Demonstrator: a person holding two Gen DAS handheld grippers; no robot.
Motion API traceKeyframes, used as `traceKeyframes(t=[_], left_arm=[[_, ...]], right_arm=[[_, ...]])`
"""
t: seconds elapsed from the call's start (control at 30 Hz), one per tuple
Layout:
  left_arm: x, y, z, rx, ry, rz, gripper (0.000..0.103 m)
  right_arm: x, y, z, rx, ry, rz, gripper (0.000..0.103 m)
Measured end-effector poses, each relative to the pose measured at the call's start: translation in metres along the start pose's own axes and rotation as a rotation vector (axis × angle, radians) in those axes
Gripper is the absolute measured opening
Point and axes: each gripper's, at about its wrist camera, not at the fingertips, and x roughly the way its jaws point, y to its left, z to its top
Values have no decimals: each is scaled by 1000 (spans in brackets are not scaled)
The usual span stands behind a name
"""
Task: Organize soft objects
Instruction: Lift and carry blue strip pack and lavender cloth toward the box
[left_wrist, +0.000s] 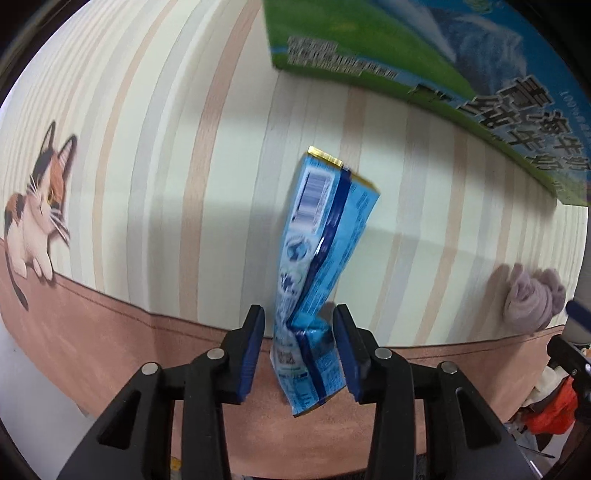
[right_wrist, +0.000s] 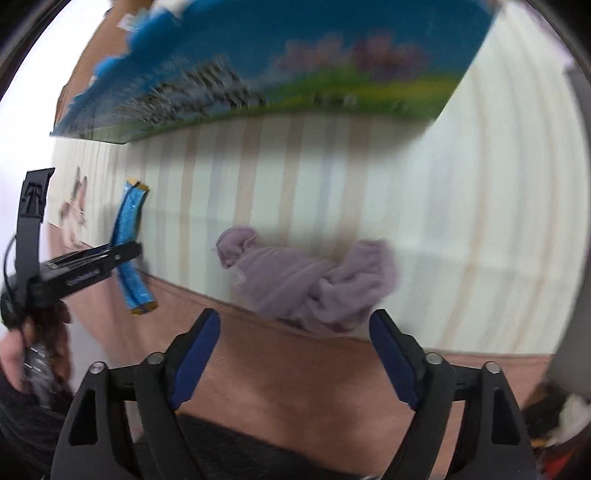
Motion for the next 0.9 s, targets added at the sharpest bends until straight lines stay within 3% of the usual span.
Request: traceKeyframes(t=[0.2,0.27,0.33,0.43,0.6,0.73,0.9], left_arm=[[9,-22,-14,60,-21,91,39],[8,-29,-14,56,-27,104,38],[6,-33,-20,39,-30,89,29],[-2,-33,-22,19,-47,83,26],[-19,-25,-37,-37,-53,-3,25],[-53,-25,-48,-32,-96,-49,25],[-129,-37,-68,41,-231,-94,25]], right_arm=[[17,63,20,-420,-3,-262,86],[30,75,20,-491,4,-341,85],[39,75,23,-472,9,-371,66],[28,51,36,-226,11,-219,65],[9,-2,41,118,47,65,60],[-7,-16,34,185,49,161,59],[-46,-5,12,181,-5,278,59]])
